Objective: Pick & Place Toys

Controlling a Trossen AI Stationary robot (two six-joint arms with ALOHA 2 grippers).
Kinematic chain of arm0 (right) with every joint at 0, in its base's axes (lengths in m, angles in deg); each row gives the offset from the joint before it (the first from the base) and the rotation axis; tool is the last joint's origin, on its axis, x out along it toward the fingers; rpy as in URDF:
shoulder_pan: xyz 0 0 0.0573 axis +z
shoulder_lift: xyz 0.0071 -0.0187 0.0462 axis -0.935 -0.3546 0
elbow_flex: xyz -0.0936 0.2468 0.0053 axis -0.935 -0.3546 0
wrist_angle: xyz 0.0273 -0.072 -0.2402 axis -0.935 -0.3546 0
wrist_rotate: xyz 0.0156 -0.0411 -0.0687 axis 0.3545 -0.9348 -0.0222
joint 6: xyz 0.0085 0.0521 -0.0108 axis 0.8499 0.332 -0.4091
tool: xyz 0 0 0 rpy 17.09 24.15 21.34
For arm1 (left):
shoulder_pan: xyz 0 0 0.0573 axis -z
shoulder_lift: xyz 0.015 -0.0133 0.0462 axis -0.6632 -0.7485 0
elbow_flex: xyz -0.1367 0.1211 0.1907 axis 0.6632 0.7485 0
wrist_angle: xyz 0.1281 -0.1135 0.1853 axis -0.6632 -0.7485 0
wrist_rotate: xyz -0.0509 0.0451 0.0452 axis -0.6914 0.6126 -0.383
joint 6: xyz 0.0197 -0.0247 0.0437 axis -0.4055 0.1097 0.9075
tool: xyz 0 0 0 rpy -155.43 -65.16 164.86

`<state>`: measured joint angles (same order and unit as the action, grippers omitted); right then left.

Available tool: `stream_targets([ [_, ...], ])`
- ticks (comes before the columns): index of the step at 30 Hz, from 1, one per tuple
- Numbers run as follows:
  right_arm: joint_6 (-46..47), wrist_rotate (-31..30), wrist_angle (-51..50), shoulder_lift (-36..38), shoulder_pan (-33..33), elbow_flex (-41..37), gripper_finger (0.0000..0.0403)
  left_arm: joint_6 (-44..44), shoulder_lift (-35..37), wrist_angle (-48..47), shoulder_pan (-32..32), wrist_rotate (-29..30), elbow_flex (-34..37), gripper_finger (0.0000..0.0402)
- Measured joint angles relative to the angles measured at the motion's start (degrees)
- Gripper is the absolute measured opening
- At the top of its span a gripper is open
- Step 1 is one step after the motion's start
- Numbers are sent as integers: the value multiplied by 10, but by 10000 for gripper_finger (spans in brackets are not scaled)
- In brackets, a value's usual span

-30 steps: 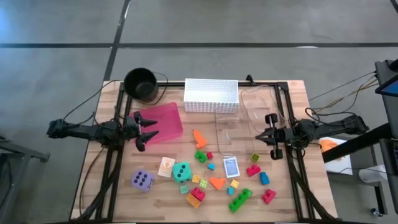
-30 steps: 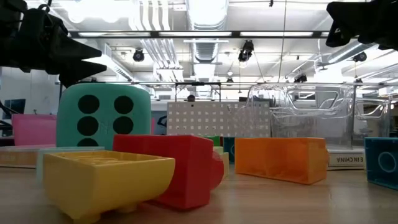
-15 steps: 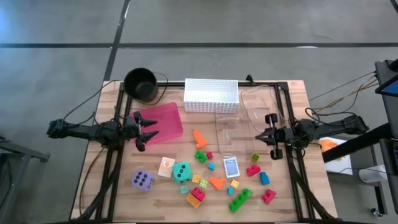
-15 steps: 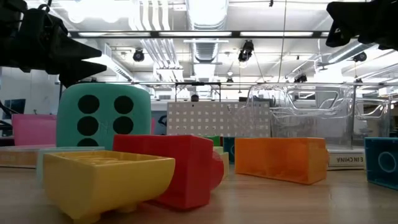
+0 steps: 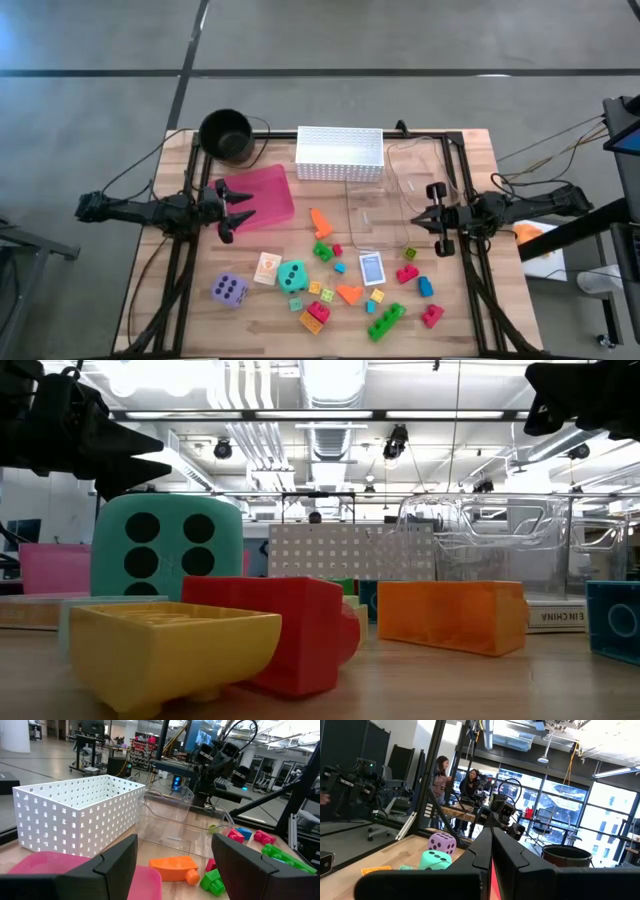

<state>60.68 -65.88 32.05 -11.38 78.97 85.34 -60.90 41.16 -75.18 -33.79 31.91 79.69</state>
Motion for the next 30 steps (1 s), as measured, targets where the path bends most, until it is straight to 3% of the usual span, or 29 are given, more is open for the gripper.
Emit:
stream_targets([
  [16,-1,0,0,0,0,0,12,-16,0,0,0,0,0,259],
  [24,47,0,6,0,1,0,12,-35,0,7,-1,1,0,259],
  [30,47,0,6,1,1,0,12,-112,0,6,-1,4,0,259],
])
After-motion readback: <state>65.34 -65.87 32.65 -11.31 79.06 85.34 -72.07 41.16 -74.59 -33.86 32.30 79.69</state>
